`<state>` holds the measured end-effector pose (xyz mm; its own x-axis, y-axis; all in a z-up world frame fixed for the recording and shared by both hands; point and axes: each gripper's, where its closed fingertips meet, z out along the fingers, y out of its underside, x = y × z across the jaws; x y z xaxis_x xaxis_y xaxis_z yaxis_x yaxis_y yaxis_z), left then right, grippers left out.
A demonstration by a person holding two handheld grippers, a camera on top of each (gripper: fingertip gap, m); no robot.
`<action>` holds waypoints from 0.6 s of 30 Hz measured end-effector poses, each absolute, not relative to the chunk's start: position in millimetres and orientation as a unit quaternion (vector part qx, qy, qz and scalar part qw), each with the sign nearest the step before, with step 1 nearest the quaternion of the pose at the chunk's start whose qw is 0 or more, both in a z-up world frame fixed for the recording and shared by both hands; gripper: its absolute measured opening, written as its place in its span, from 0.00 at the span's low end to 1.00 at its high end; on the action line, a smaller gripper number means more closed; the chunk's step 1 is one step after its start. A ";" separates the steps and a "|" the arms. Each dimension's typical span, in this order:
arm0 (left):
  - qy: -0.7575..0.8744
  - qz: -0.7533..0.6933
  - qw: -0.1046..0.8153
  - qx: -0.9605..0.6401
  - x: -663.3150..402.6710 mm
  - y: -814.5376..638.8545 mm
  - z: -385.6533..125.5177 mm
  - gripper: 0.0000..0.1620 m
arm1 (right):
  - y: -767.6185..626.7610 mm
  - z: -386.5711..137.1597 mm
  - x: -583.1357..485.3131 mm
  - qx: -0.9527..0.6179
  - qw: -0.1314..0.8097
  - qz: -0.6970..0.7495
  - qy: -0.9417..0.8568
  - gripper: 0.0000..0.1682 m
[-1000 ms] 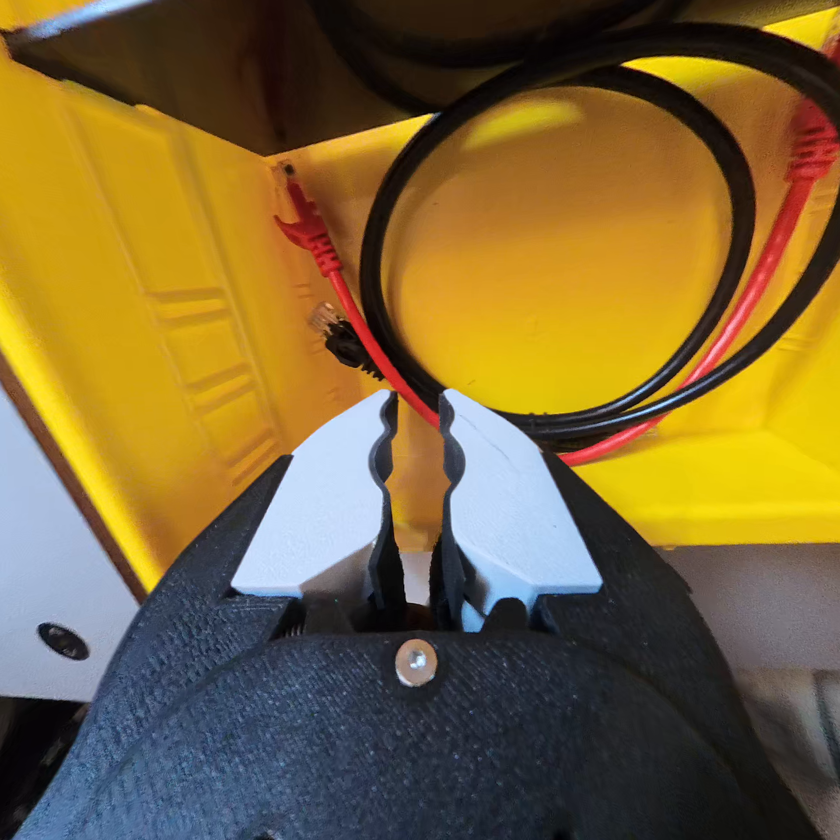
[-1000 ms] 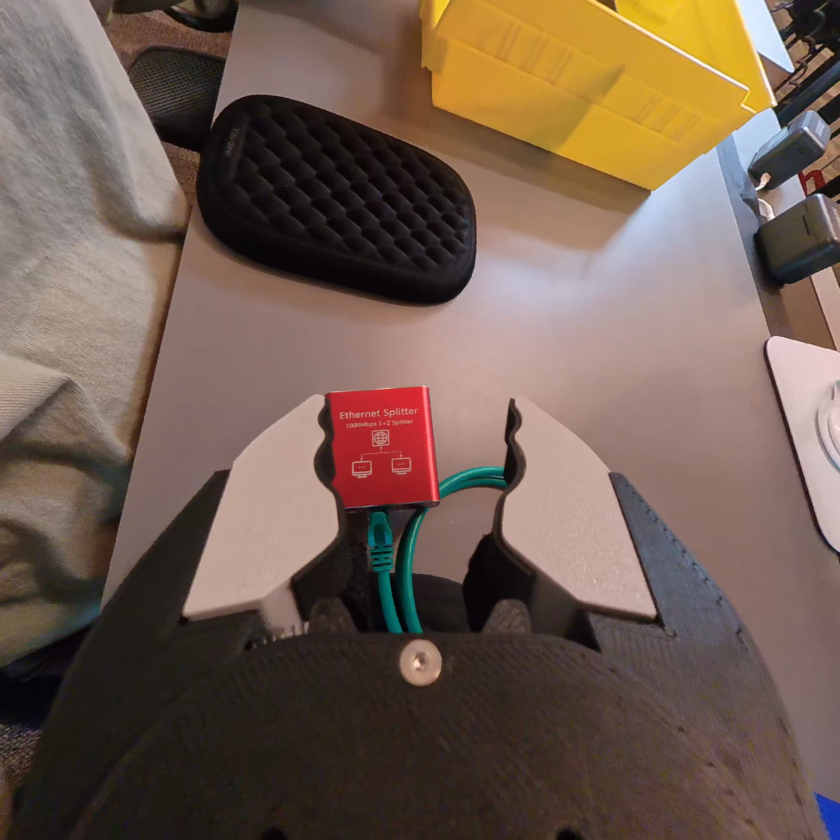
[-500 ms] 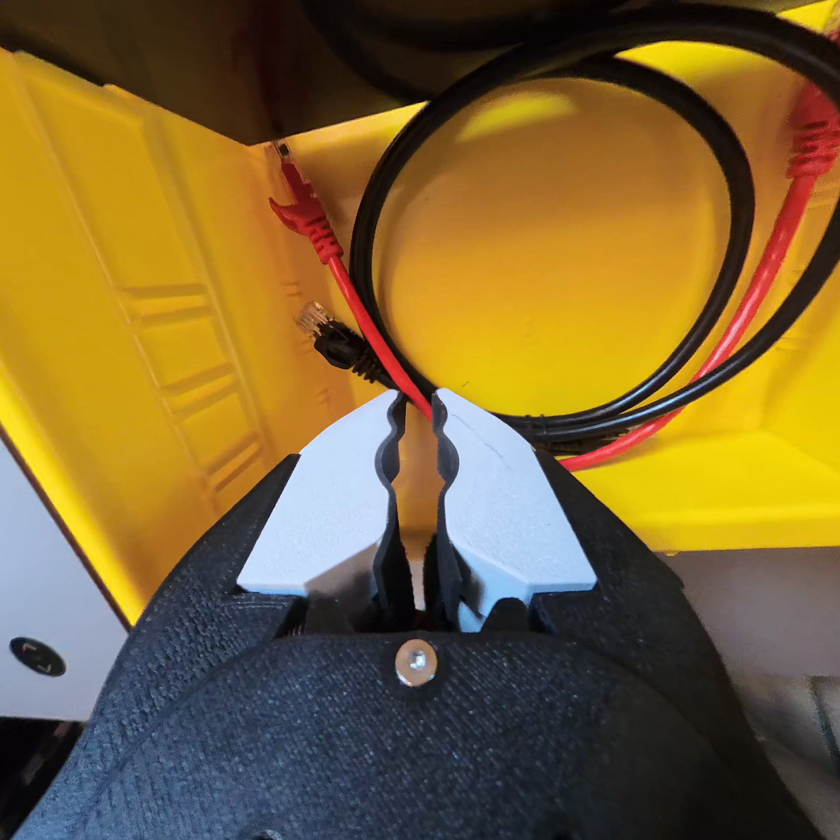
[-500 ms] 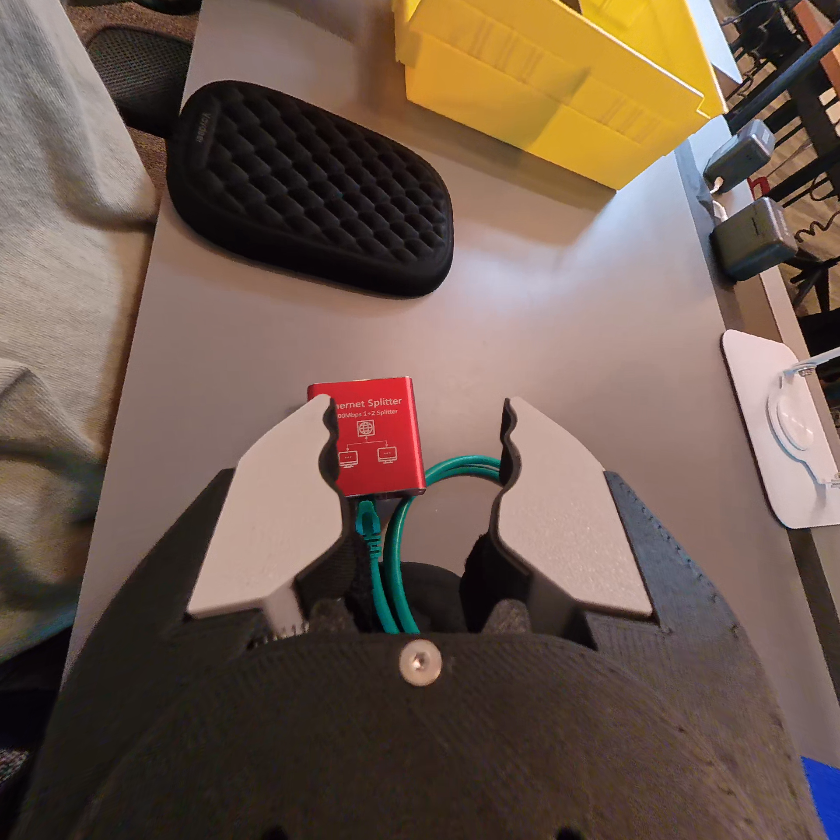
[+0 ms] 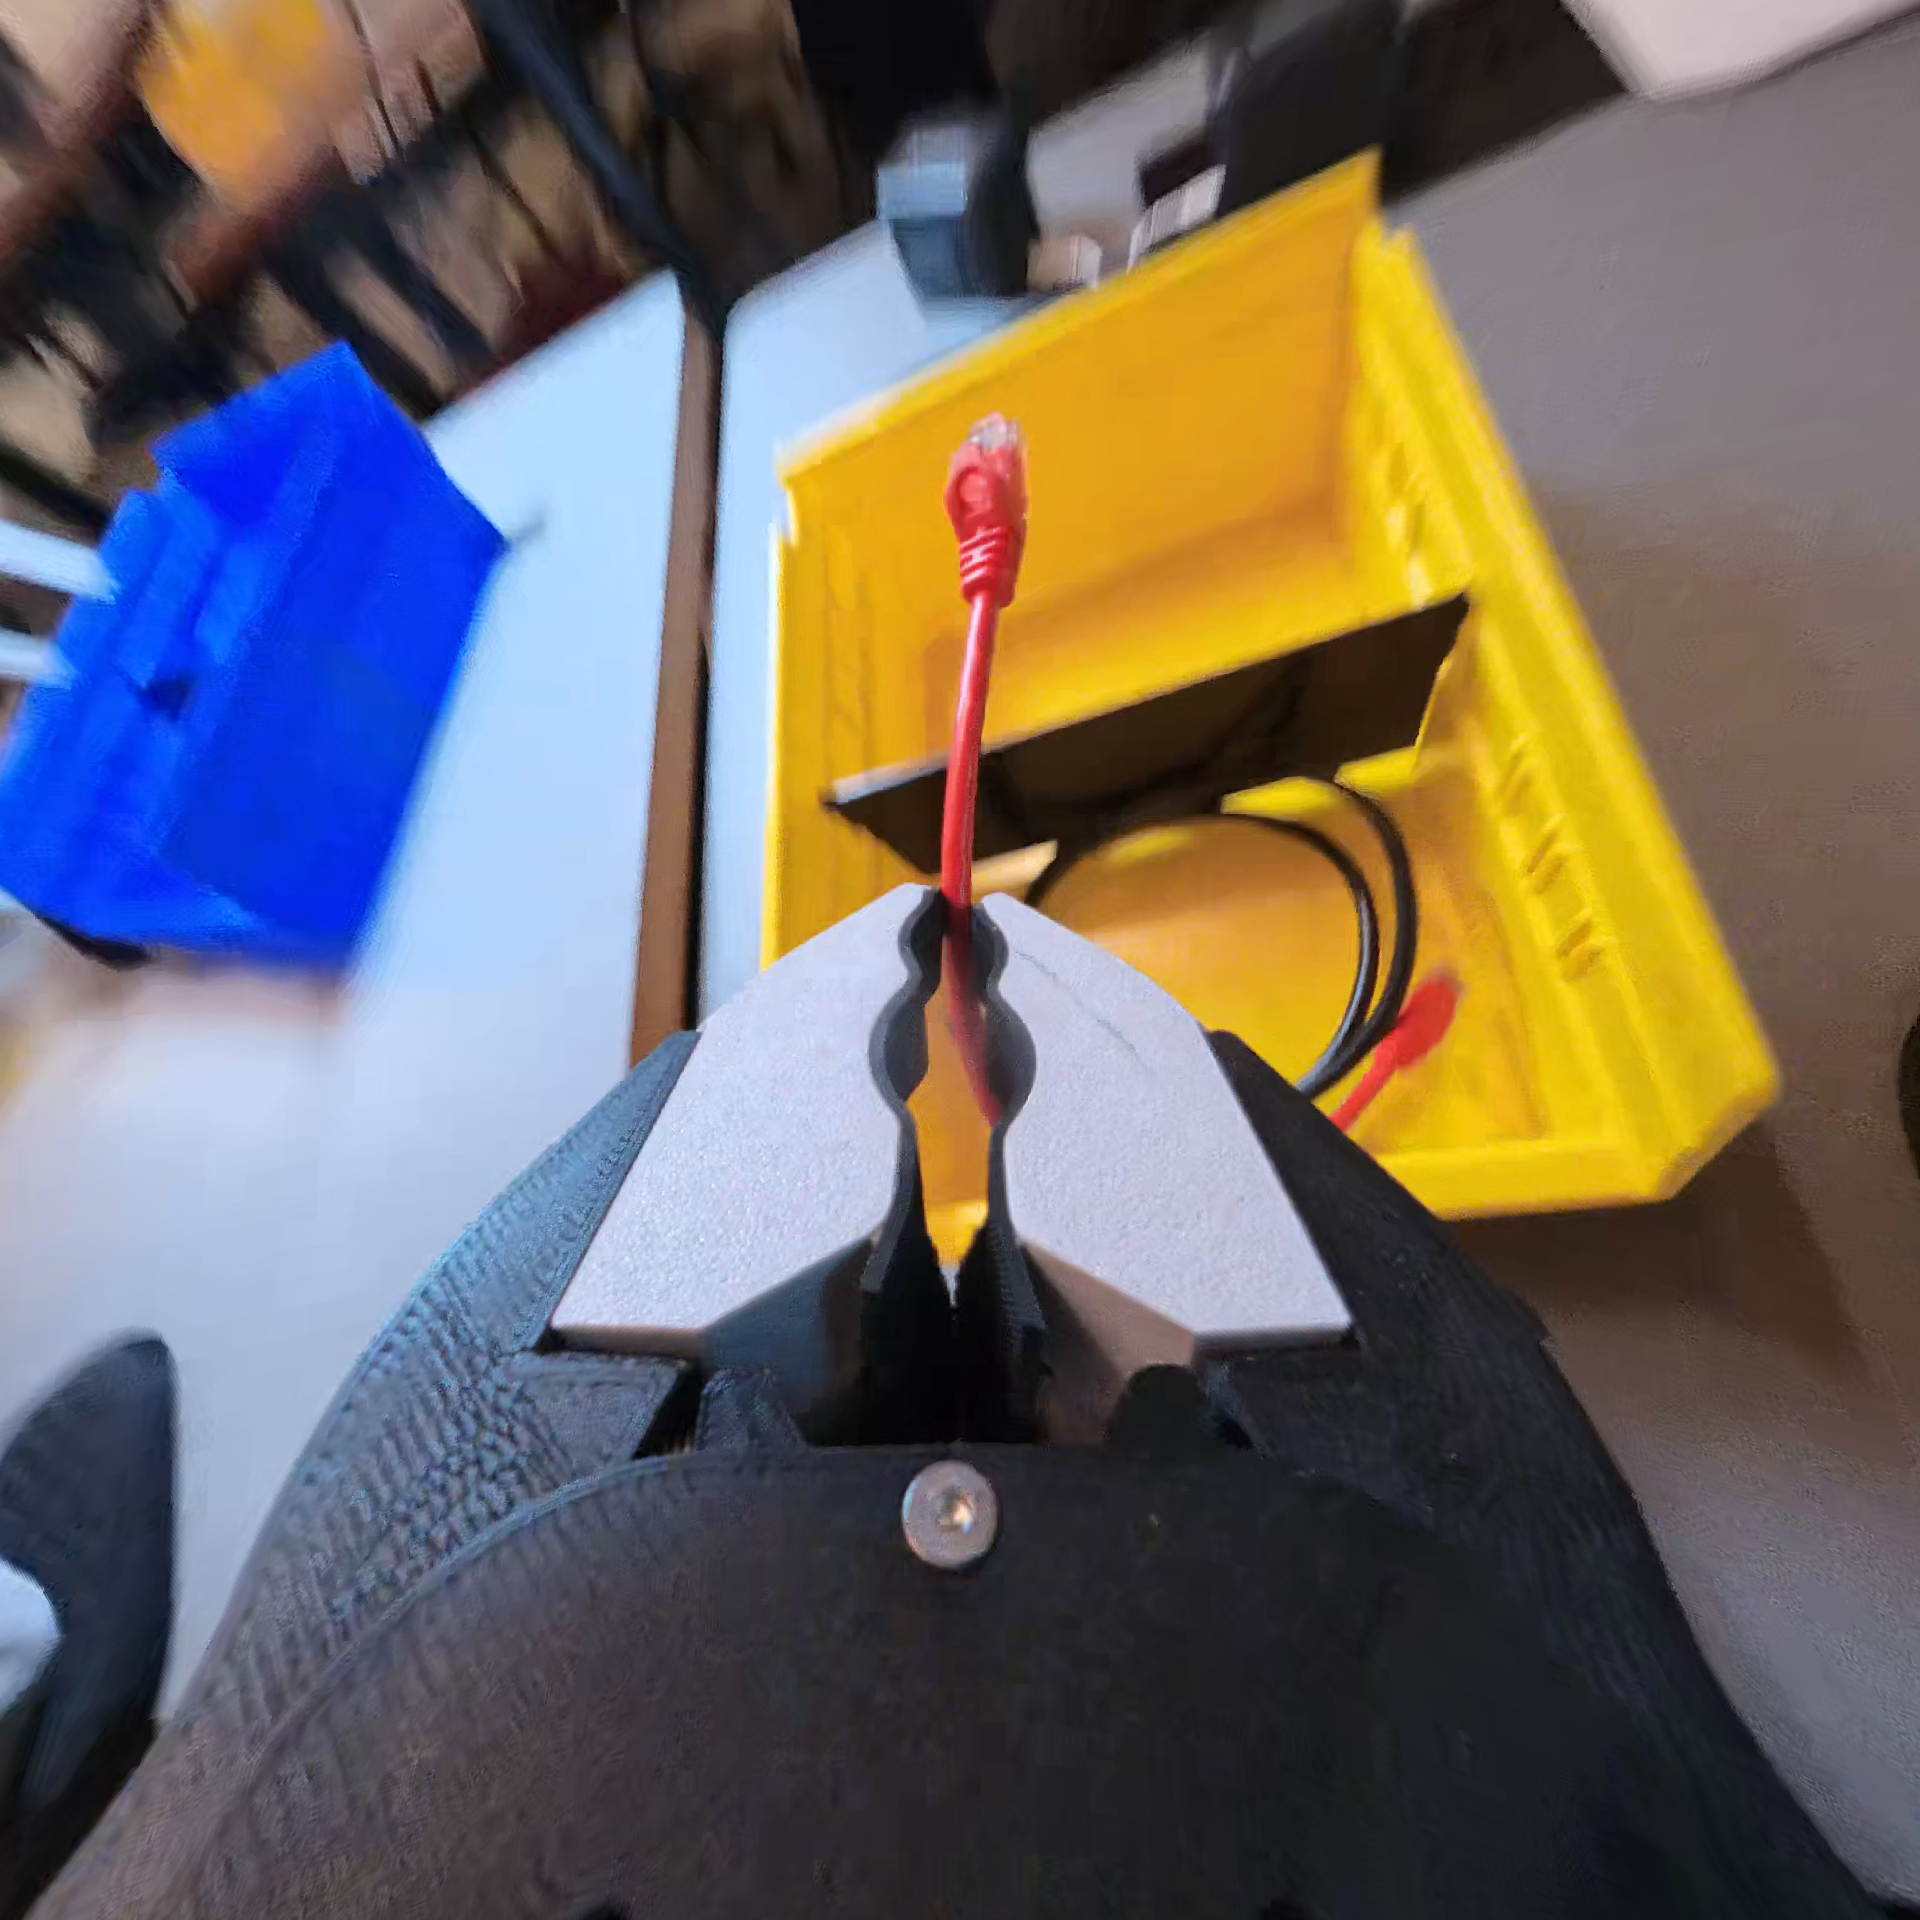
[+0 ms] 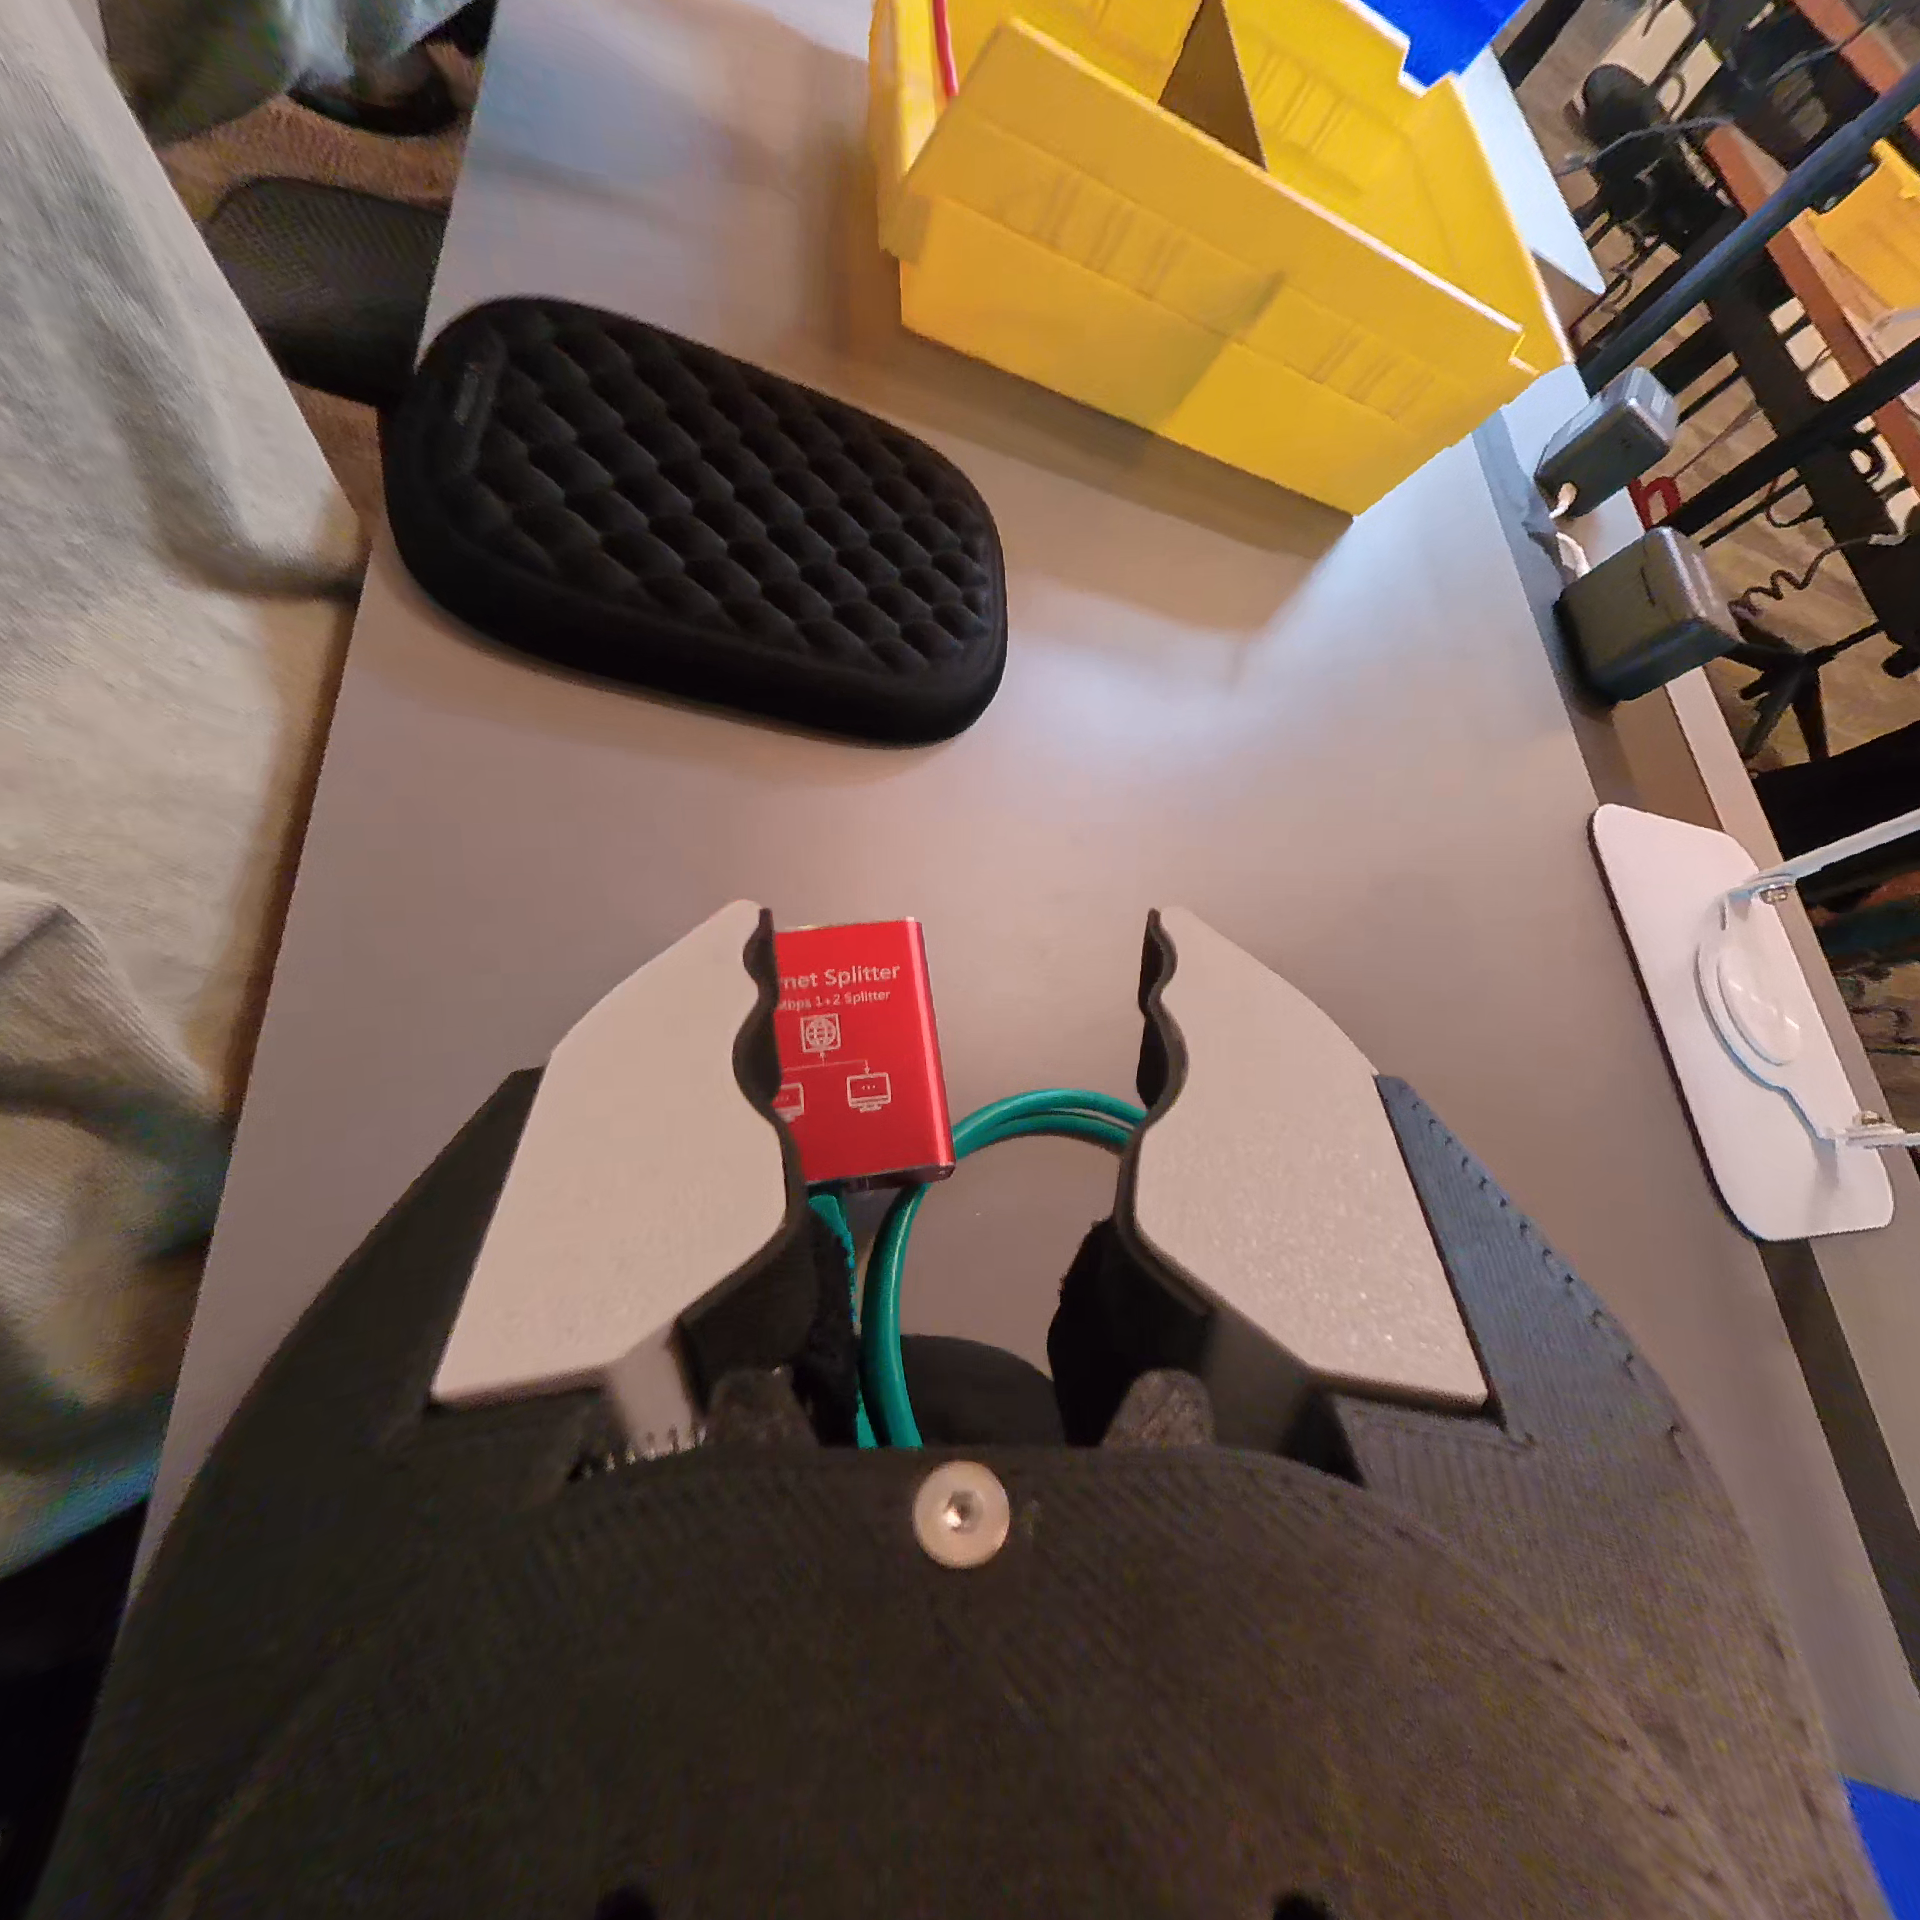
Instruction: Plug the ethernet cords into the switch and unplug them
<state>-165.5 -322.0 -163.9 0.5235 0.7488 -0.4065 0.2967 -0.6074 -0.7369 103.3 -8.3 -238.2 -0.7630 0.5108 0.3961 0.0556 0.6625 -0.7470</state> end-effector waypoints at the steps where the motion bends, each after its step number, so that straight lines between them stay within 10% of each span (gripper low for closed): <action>1: -0.285 0.398 0.333 -0.806 -160.5 -312.6 -146.2 0.03 | -9.7 -235.5 103.2 -0.166 0.303 0.386 -0.855 0.40; 18: 0.115 0.351 0.576 -0.730 15.5 -191.1 -31.8 0.03 | -59.4 -101.9 87.6 -0.123 0.320 0.658 -0.670 0.36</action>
<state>15.5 -191.1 -31.8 0.7278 0.2364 -0.6437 -0.5713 -0.3103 -0.7598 87.6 -59.4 -101.9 -0.7643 0.5865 0.2679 -0.2568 0.1042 -0.9608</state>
